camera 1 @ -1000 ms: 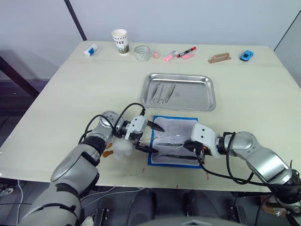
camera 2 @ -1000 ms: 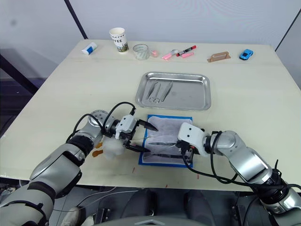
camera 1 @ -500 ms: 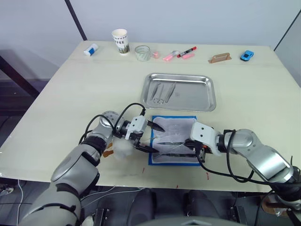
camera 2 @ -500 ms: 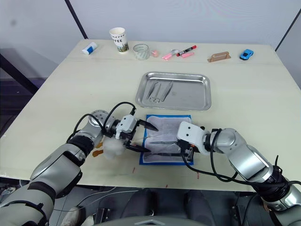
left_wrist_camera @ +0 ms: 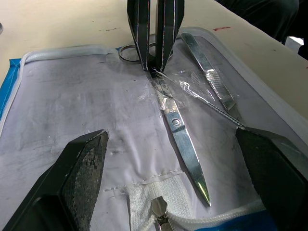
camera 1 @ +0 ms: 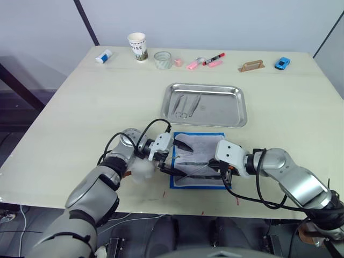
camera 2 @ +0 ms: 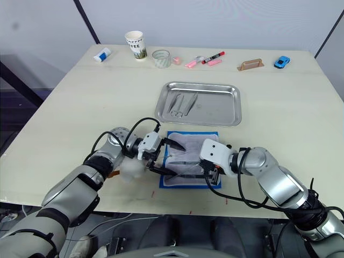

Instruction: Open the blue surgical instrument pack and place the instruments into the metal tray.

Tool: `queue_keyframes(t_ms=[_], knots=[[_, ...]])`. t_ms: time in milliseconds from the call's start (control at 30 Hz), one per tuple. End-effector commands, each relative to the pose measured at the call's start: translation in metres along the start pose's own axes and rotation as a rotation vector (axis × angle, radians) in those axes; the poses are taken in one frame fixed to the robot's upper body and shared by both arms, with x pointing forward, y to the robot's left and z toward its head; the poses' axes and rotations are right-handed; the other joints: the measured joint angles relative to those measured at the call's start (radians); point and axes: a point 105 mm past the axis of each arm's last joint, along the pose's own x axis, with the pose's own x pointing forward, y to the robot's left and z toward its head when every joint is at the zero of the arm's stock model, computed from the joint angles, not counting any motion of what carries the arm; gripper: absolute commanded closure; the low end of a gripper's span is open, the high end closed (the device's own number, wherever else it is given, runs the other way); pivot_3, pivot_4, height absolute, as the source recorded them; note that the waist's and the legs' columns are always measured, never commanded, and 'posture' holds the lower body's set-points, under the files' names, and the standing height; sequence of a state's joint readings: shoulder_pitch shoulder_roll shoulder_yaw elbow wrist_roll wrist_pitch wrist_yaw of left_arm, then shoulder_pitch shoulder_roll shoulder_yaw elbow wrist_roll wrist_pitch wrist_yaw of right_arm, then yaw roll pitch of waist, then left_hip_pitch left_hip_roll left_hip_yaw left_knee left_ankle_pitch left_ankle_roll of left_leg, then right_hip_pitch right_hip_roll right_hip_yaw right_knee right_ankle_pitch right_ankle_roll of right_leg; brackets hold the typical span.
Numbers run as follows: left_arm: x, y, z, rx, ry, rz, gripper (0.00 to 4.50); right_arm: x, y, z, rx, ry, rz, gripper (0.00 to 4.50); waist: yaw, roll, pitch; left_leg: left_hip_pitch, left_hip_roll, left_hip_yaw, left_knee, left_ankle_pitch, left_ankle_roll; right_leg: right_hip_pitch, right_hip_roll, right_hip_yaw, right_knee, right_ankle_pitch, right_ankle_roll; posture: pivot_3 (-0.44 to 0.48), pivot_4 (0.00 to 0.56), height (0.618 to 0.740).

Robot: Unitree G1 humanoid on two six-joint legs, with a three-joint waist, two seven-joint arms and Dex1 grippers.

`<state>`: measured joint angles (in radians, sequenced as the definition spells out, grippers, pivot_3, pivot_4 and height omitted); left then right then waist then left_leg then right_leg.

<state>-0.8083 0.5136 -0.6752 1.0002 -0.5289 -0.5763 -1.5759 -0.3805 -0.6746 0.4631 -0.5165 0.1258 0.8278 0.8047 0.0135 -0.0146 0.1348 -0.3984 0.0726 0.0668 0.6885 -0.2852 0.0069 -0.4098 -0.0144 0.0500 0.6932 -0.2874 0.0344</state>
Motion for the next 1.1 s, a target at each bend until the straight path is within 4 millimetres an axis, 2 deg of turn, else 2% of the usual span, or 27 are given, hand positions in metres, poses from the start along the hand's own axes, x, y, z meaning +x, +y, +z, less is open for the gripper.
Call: queue_keyframes(t_ms=[33, 200, 567, 767, 933, 1100], knots=[[0.007, -0.021, -0.021, -0.072, 0.062, -0.097, 0.00, -0.003, -0.004, 0.016, -0.044, -0.033, -0.011, 4.29, 0.000, 0.000, 0.000, 0.000, 0.000, 0.000, 0.000, 0.000, 0.000, 0.000, 0.000, 0.000, 0.000, 0.000, 0.000, 0.000, 0.150, 0.718], [0.008, -0.021, -0.022, -0.078, 0.058, -0.093, 0.00, -0.005, -0.006, 0.023, -0.056, -0.036, -0.001, 4.29, 0.000, 0.000, 0.000, 0.000, 0.000, 0.000, 0.000, 0.000, 0.000, 0.000, 0.000, 0.000, 0.000, 0.000, 0.000, 0.000, 0.150, 0.718], [0.011, -0.021, -0.023, -0.079, 0.066, -0.097, 0.00, -0.006, -0.007, 0.025, -0.049, -0.029, 0.009, 4.29, 0.000, 0.000, 0.000, 0.000, 0.000, -0.001, 0.000, 0.000, 0.000, 0.000, 0.000, -0.001, 0.000, 0.000, 0.000, 0.000, 0.150, 0.718], [0.013, -0.019, -0.024, -0.103, 0.069, -0.097, 0.00, -0.001, -0.007, 0.014, -0.047, -0.014, 0.007, 4.29, 0.002, 0.000, 0.000, 0.000, 0.000, -0.001, 0.000, 0.000, 0.000, 0.001, 0.000, -0.001, 0.000, 0.000, 0.000, 0.000, 0.150, 0.718], [0.019, -0.011, -0.014, -0.128, -0.030, -0.041, 0.00, 0.003, -0.007, 0.004, -0.029, -0.009, -0.005, 4.29, 0.001, 0.000, 0.000, -0.001, -0.001, -0.002, 0.000, 0.000, 0.000, 0.001, 0.000, -0.001, 0.000, 0.000, 0.000, 0.000, 0.150, 0.718], [0.022, -0.015, -0.015, -0.133, -0.039, -0.046, 0.00, 0.004, -0.005, 0.001, -0.022, -0.018, -0.002, 4.29, 0.000, 0.000, 0.000, -0.001, -0.001, -0.002, 0.000, 0.000, 0.000, 0.000, 0.000, -0.001, 0.000, 0.000, 0.000, 0.000, 0.150, 0.718]])
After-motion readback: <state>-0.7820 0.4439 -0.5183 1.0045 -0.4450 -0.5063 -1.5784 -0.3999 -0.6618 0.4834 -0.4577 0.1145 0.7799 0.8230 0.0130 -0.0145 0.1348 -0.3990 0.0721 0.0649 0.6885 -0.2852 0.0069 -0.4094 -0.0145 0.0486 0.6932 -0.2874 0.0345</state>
